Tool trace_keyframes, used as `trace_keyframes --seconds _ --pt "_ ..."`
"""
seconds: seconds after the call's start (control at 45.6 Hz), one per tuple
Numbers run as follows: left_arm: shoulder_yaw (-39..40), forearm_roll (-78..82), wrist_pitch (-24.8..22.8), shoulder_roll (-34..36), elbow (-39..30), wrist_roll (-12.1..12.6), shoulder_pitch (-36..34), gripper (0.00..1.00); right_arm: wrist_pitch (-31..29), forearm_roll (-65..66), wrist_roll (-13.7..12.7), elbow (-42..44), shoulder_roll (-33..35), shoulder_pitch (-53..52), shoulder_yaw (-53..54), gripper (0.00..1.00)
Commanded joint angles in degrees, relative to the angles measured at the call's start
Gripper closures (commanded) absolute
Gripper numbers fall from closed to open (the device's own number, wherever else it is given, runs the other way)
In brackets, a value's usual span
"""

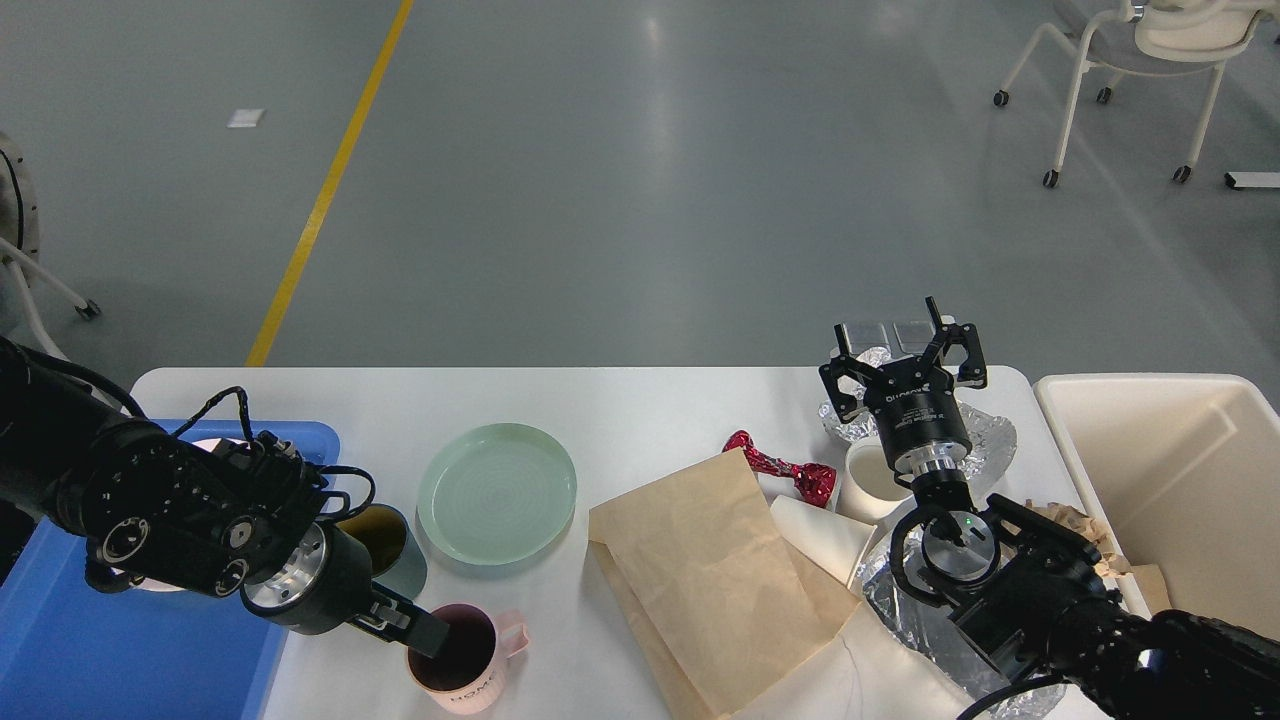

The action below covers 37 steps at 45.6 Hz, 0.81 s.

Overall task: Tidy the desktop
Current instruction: 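Lower the left gripper onto the pink mug and grasp it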

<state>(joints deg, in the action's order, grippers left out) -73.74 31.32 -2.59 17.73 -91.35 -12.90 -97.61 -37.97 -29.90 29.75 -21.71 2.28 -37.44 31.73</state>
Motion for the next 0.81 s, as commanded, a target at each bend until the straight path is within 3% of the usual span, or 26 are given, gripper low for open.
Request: trace_keyframes --seconds 0.0,0.088,0.285,0.526,0.591,0.657,0.789 --pt "0.08 -0.12 0.13 -0.68 0.91 0.51 1.11 0.28 0.0 0.02 -0.04 0.0 0.0 0.0 0.0 0.0" --pt "0.17 -0.12 0.21 -1.12 1.35 0.59 1.9 0.31 0.0 0.02 -0.04 0.0 0.0 0.0 0.0 0.0" --pt "0.17 -0.21 1.8 -3.23 3.63 1.3 4.71 0.48 0.0 0.02 -0.04 0.0 0.0 0.0 0.0 0.0" --pt "0.08 -0.74 3.82 -5.16 5.57 1.65 7.52 0.56 0.0 0.02 -0.04 0.0 0.0 0.0 0.0 0.0" --pt "0.08 -0.74 3.91 -5.16 5.66 1.65 7.53 0.69 0.0 0.02 -0.04 0.0 0.0 0.0 0.0 0.0" --pt "0.08 -0.65 3.91 -5.16 5.66 1.65 7.53 0.97 0.0 -0.07 0.05 0.0 0.0 0.0 0.0 0.0" --pt "0.0 -0.12 3.82 -4.73 5.31 1.39 7.09 1.0 0.0 0.02 0.05 0.0 0.0 0.0 0.0 0.0"
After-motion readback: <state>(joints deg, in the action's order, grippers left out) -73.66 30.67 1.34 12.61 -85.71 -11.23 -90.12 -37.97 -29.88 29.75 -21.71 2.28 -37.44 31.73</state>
